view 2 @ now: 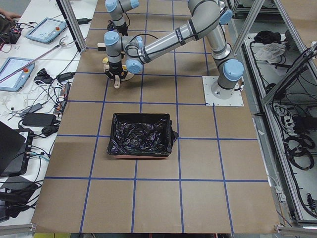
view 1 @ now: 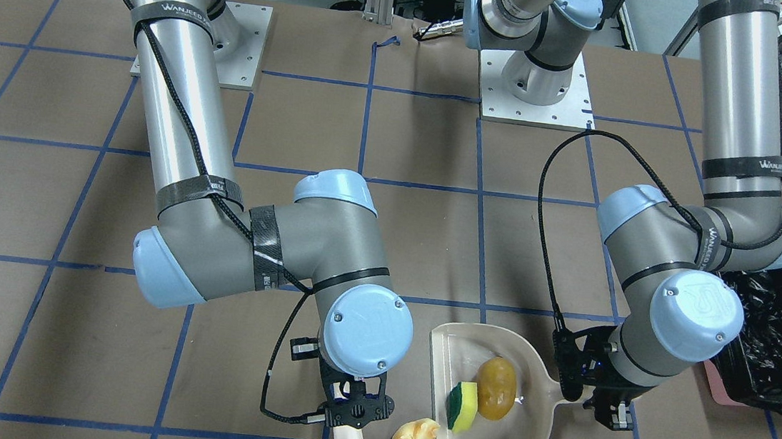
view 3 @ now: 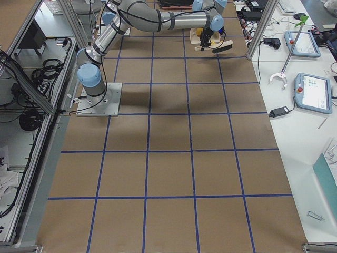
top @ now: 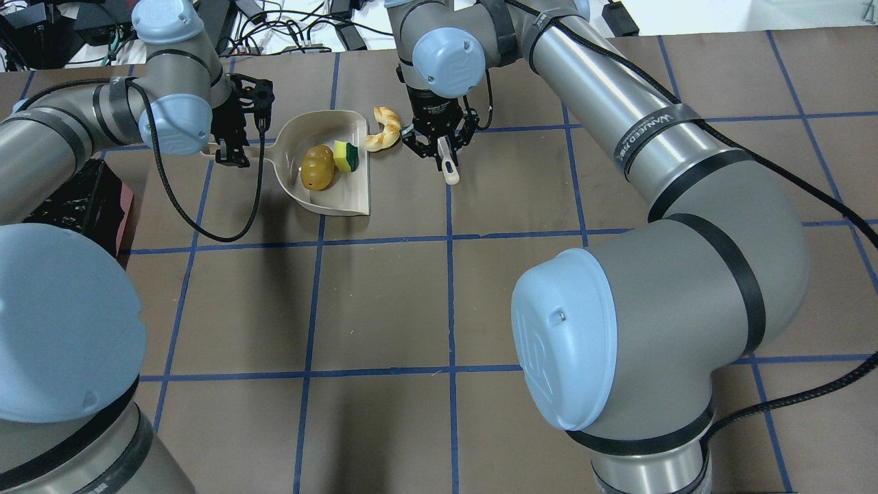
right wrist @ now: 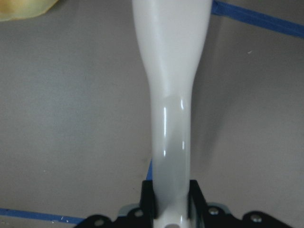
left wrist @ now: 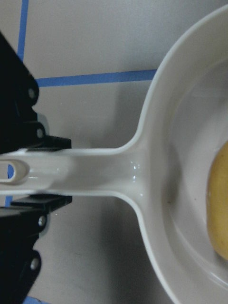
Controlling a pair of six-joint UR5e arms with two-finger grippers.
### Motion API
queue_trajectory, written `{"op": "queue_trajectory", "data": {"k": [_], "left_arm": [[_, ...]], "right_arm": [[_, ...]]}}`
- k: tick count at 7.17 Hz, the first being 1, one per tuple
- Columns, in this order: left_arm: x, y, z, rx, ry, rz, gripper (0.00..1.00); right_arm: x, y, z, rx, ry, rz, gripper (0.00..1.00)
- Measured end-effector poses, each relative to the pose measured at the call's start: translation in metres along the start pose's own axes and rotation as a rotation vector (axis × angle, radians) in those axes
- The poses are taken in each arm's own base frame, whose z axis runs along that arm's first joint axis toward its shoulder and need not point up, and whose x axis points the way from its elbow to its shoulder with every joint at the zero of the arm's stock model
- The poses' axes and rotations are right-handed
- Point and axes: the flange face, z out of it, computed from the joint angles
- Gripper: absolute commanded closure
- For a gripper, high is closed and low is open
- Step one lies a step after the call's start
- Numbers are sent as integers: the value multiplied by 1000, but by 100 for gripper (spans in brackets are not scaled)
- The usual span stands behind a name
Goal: Sweep and dump trash into bin
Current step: 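Sweep the sponge and orange piece into the dustpan with the right gripper's brush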
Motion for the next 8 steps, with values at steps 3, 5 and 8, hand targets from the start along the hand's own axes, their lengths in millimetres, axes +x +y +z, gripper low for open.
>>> {"op": "queue_trajectory", "data": {"k": [3, 5, 8], "left_arm": [[1, -5, -2, -15, -3, 8, 100], [1, -5, -4, -17, -5, 8, 100], [1, -5, -3, -18, -4, 7, 100]], "right_arm": [[0, -9, 8, 13, -2, 2, 78], [-2, -10, 8, 10, -22, 15, 78], [-10, -8, 9, 4, -48, 33, 79]]}}
